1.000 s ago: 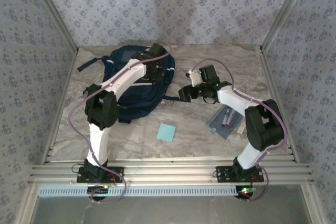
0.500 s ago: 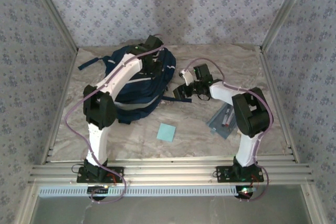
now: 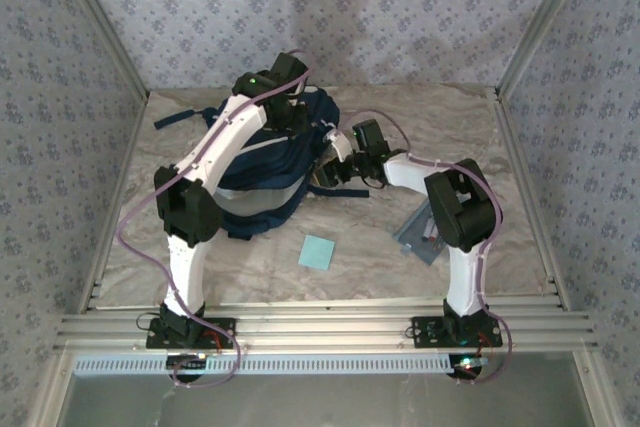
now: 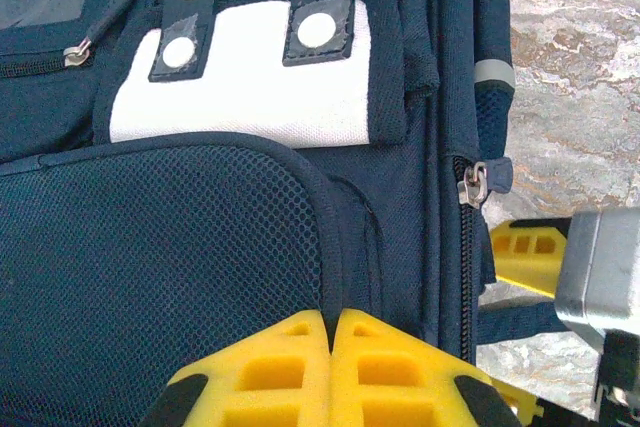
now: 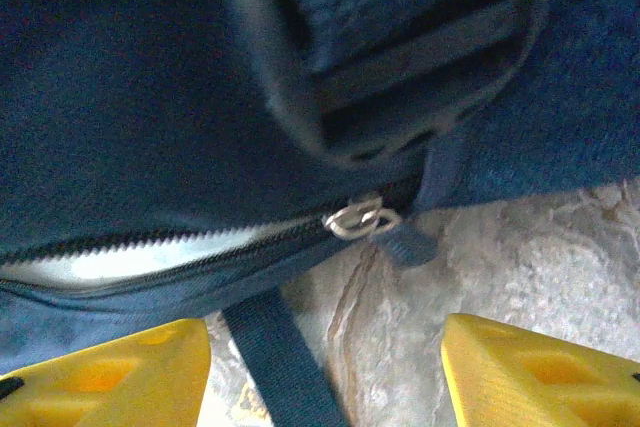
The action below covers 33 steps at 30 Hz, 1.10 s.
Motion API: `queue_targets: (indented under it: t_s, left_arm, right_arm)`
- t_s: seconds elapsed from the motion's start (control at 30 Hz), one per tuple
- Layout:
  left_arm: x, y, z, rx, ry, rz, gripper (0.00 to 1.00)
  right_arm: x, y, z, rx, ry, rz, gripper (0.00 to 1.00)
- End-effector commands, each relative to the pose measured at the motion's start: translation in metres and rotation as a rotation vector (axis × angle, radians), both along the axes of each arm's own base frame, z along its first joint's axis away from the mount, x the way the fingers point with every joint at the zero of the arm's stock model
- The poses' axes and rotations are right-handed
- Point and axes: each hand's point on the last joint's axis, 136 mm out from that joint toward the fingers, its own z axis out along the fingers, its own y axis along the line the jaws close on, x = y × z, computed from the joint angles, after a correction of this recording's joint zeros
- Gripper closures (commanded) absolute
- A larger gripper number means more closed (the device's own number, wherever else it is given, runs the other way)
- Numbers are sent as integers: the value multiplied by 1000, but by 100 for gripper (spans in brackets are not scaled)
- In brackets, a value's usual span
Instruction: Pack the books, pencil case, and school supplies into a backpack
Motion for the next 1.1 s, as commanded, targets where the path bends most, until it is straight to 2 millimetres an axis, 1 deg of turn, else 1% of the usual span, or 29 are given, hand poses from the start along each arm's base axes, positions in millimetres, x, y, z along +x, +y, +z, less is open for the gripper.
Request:
queue_targets:
  t_s: [0.0,0.13,0.2,0.3,0.4,0.5,0.57,0.63,0.7,0.77,0.97,1.07]
  left_arm:
    - [4,-9,39,-70,-91,-21,100]
    - [3,-11,42,-86,-92,-25,100]
    - [1,-13,45,-103,-91,-32,100]
    - [-2,-14,51,-115,-90,-39,100]
    - [-4,-13,56,-124,-94,-41,100]
    - [-5,-13,61,-129,-102,-42,100]
    - [-5,-13,62,-131,-103,-43,100]
    - [-5,-13,64,-131,-110,-44,100]
    - [-5,-12,68,-131,-116,-45,100]
    - [-4,-11,69,-128,-117,-45,100]
    - [-3,-10,73,-131,-124,-42,100]
    - [-2,-10,72,-130,-124,-39,100]
  right_arm:
    - [10,12,10,33,-68,51,36]
    - [19,18,8,33,-50,55,34]
    - [20,26,10,43,-53,75,31]
    - [19,38,13,48,-51,102,31]
    - [21,44,9,44,-33,111,36]
    - [22,44,7,49,-7,108,46]
    - [21,43,7,61,12,107,48]
    - [17,42,5,67,33,115,45]
    - [13,43,6,74,58,130,39]
    - [10,45,6,88,87,138,37]
    - [7,52,3,141,188,130,37]
    - [-1,53,1,164,237,130,37]
